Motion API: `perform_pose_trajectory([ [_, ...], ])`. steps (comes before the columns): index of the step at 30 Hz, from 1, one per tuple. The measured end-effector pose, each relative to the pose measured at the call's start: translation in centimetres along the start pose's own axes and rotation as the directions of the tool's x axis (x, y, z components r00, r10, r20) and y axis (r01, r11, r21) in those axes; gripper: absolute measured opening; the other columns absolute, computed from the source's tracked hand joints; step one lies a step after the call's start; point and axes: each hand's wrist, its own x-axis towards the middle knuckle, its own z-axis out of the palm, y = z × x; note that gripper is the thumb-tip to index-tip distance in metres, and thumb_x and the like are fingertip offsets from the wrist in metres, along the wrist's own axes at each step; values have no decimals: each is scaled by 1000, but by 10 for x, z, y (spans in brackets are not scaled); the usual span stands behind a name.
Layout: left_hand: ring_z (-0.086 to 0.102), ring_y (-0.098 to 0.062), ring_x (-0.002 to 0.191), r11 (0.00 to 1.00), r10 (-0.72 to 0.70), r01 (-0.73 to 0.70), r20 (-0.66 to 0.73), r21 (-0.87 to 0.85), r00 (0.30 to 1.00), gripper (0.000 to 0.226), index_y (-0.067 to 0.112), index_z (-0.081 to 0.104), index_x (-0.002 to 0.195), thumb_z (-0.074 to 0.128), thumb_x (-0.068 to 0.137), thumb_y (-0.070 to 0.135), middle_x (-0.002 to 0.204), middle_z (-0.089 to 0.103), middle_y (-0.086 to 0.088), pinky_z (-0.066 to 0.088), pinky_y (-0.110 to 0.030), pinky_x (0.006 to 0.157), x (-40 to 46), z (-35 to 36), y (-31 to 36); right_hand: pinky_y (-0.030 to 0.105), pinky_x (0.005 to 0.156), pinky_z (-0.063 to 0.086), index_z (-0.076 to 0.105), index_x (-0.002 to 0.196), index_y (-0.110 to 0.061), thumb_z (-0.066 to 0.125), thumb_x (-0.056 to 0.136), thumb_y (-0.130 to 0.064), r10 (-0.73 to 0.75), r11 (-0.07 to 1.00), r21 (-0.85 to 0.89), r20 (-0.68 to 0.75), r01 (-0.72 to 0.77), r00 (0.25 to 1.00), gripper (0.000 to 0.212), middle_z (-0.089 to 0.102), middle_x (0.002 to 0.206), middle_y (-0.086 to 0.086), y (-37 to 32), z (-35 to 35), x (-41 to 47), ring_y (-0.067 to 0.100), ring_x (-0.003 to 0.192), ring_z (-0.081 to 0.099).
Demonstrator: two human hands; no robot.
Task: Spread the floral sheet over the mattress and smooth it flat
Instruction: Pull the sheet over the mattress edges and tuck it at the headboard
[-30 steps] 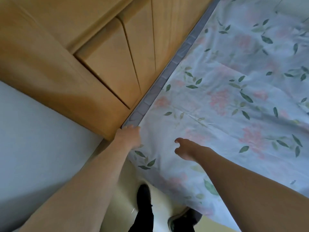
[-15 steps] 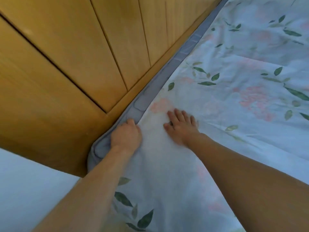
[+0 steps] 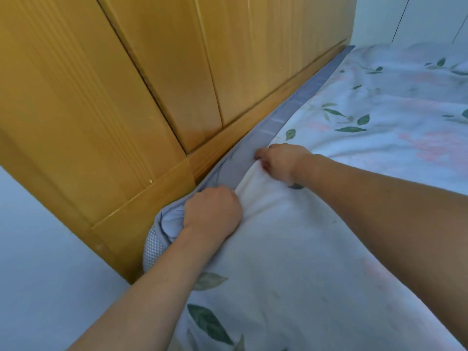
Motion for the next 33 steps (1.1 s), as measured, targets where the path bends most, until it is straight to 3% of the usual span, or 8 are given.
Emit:
perform_pose_trajectory([
  [7, 62, -26, 105, 993, 103, -104, 12, 53, 995, 26, 8, 51, 117, 35, 98, 13, 117, 64, -10, 40, -30, 70, -15, -20, -14, 36, 83, 42, 45, 129, -16, 40, 97, -30, 113, 967, -244, 163, -71, 980, 35, 57, 126, 6, -18, -25, 4, 27, 114, 55],
  [13, 68, -26, 85, 975, 107, -85, -100, 205, 989, 21, 8, 47, 114, 32, 101, 15, 100, 68, -8, 44, -33, 58, -16, -34, -42, 34, 75, 39, 38, 105, -10, 39, 99, -32, 122, 992, 8, -15, -122, 992, 23, 58, 107, 11, -29, -25, 10, 32, 97, 57],
  [18, 70, -24, 81, 907, 256, -189, -136, 376, 957, 18, 10, 44, 107, 30, 97, 5, 94, 68, -7, 39, -31, 53, -23, -50, -47, 34, 68, 38, 37, 99, -9, 38, 99, -32, 132, 991, 46, -125, -128, 983, 23, 49, 84, 6, -40, -29, 26, 28, 81, 49],
  [20, 68, -23, 66, 876, 327, -229, -173, 424, 929, 14, 10, 48, 97, 36, 93, 4, 79, 66, -7, 35, -28, 47, -19, -52, -51, 34, 66, 37, 34, 94, -9, 38, 99, -30, 153, 987, 69, -154, -144, 976, 22, 48, 79, 6, -40, -28, 31, 29, 82, 52],
  [23, 46, -16, 30, 799, 470, -342, -159, 494, 869, 13, 12, 51, 64, 55, 70, 1, 42, 48, -4, 19, -17, 37, -16, -52, -65, 35, 69, 39, 38, 99, -9, 40, 97, -28, 204, 971, 162, -194, -174, 960, 20, 57, 91, 12, -42, -20, 34, 33, 90, 55],
  [28, 41, -15, 31, 706, 539, -334, -168, 624, 825, 24, 13, 51, 57, 38, 72, 1, 40, 44, -5, 14, -21, 43, -7, -26, -71, 41, 88, 45, 46, 115, -11, 49, 94, -26, 284, 874, 461, -226, -154, 932, 25, 62, 107, 13, -45, 26, 21, 33, 105, 55],
  [31, 44, -17, 32, 744, 504, -325, -171, 584, 847, 5, 9, 61, 68, 57, 66, 8, 43, 48, -7, 16, -22, 44, 2, -18, -59, 36, 95, 43, 36, 137, -21, 58, 91, -23, 269, 715, 697, -201, -56, 942, 52, 61, 112, 7, -24, 19, 7, 26, 106, 57],
  [33, 53, -23, 52, 765, 447, -263, -191, 588, 874, 27, 8, 57, 102, 53, 77, 14, 67, 57, -11, 25, -27, 47, 1, -23, -45, 38, 102, 40, 32, 142, -25, 58, 91, -30, 265, 782, 618, -207, -84, 942, 57, 55, 129, 6, 1, 10, -2, 28, 118, 52],
])
